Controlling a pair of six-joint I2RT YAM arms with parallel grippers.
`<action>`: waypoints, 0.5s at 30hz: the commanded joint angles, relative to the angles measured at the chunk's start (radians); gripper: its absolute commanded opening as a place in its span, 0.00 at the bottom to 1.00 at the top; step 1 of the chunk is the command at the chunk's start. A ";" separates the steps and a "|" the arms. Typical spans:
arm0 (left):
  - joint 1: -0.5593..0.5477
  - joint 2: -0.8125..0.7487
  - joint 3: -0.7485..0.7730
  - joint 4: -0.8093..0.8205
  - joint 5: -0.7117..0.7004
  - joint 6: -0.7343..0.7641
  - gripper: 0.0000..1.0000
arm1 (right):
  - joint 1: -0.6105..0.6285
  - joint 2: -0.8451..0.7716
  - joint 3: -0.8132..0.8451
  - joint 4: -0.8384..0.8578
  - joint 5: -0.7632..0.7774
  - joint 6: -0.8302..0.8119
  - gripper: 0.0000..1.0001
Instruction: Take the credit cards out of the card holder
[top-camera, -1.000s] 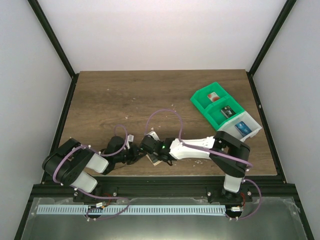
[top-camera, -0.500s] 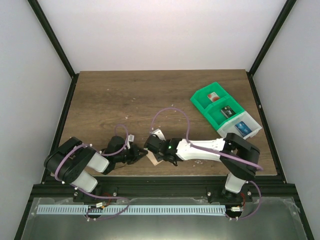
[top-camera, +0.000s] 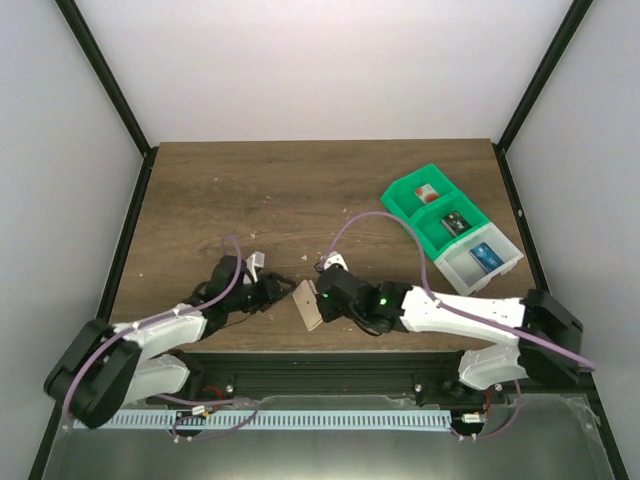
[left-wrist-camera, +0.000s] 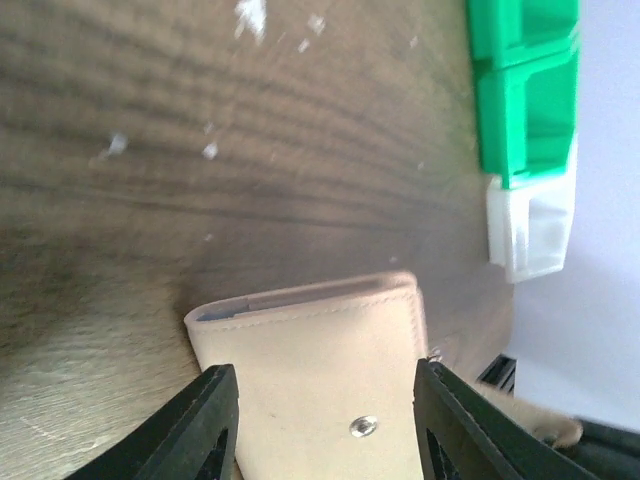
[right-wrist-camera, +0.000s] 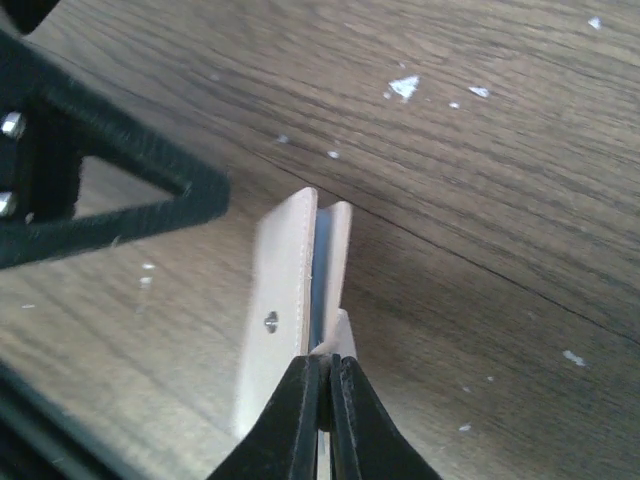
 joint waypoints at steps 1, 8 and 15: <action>0.003 -0.151 0.073 -0.313 -0.129 0.102 0.51 | -0.004 -0.106 -0.058 0.104 -0.112 0.033 0.00; 0.002 -0.204 0.044 -0.320 -0.013 0.097 0.54 | -0.004 -0.175 -0.131 0.198 -0.163 0.098 0.00; -0.021 -0.198 -0.025 -0.244 0.033 0.057 0.54 | -0.004 -0.176 -0.146 0.160 -0.096 0.142 0.00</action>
